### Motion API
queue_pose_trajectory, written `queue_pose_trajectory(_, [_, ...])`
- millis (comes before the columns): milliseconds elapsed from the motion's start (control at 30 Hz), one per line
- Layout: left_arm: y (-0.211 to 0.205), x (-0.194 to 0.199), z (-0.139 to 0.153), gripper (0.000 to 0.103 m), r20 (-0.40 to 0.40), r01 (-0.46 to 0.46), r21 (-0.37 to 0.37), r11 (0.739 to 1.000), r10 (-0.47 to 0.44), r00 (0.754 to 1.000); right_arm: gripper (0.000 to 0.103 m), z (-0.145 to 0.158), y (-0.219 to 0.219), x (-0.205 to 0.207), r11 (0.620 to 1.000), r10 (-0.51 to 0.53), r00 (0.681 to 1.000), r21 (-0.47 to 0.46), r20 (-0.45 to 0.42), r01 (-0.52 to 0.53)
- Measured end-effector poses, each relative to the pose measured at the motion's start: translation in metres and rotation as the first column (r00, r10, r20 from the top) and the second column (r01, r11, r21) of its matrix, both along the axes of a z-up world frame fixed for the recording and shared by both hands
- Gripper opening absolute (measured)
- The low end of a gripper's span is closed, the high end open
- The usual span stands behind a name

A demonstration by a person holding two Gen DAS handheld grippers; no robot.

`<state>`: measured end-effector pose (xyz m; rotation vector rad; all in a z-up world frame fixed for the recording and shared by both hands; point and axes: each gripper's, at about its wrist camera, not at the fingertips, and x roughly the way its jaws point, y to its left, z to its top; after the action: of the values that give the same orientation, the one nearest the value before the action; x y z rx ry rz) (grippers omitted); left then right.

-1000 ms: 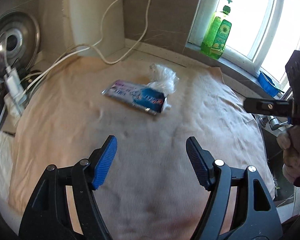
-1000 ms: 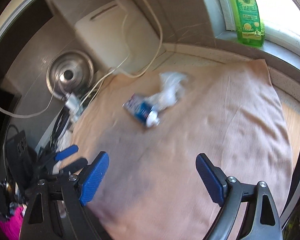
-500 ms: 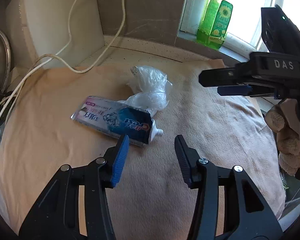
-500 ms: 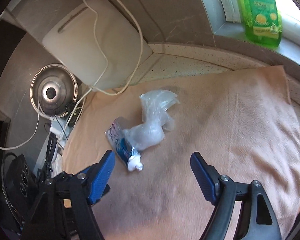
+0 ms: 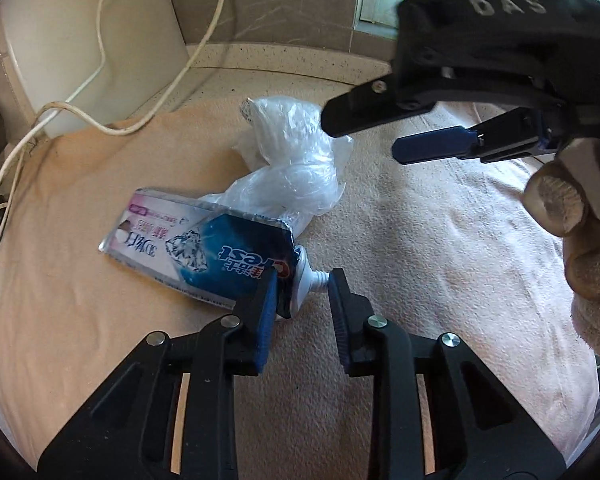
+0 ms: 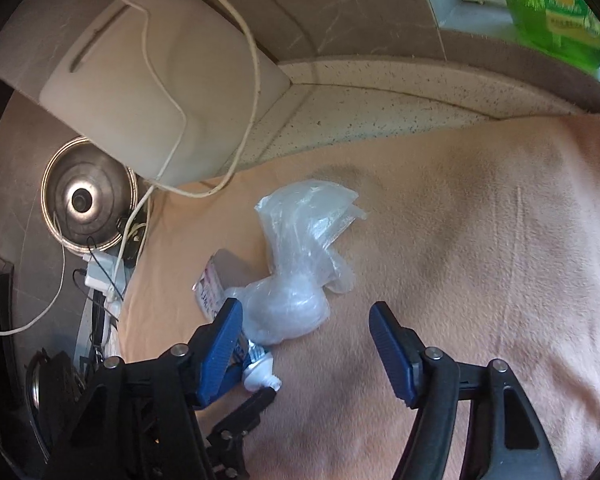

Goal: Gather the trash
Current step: 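Grasp the Crest toothpaste tube with the left tool while the right tool grasps the clear plastic bag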

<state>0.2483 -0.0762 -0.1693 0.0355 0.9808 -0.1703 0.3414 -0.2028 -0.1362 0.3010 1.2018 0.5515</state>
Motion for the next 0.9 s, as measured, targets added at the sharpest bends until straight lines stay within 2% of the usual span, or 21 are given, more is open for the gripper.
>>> queue_pose_trajectory(67, [-0.001,0.000,0.000,0.020,0.013,0.001,0.006,1.000,-0.001,1.000,0.067,-0.007,0.001,0.006,1.000,-0.012,1.000,0.015,-0.022,0.013])
queue_pose_trajectory(100, [-0.001,0.001,-0.001,0.014,0.018,-0.002,0.007,1.000,0.002,1.000,0.066,-0.010,0.002,0.008,1.000,-0.016,0.999,0.017,-0.030,0.017])
queue_pose_trajectory(267, [0.004,-0.003,0.000,0.008,0.030,-0.005,-0.037,0.999,0.006,1.000,0.065,-0.022,0.010,0.017,0.999,-0.028,0.998,0.018,-0.057,0.029])
queue_pose_trajectory(433, [0.007,-0.012,0.008,0.007,0.044,-0.002,-0.057,0.998,0.005,0.999,0.064,-0.033,0.020,0.024,0.999,-0.039,0.996,0.023,-0.082,0.041])
queue_pose_trajectory(467, [0.008,-0.015,0.010,0.007,0.048,-0.002,-0.058,0.998,0.005,0.999,0.062,-0.035,0.024,0.025,0.999,-0.035,0.996,0.018,-0.084,0.036])
queue_pose_trajectory(533, [0.011,-0.022,0.016,0.007,0.058,-0.004,-0.061,0.998,0.008,0.998,0.040,-0.041,0.031,0.027,1.000,-0.027,0.995,-0.002,-0.093,0.027])
queue_pose_trajectory(600, [0.014,-0.029,0.021,0.007,0.067,-0.008,-0.060,0.998,0.012,0.998,0.034,-0.043,0.033,0.026,1.000,-0.021,0.995,0.011,-0.102,0.022])
queue_pose_trajectory(733, [0.020,-0.052,0.034,0.007,0.096,-0.024,-0.064,0.998,0.030,0.995,0.026,-0.034,0.031,0.018,1.000,-0.004,0.997,0.016,-0.075,0.005])
queue_pose_trajectory(900, [0.033,-0.068,0.049,0.007,0.126,-0.060,-0.077,0.995,0.069,0.990,0.024,-0.008,0.020,-0.002,0.999,0.027,1.000,0.017,-0.001,-0.027])
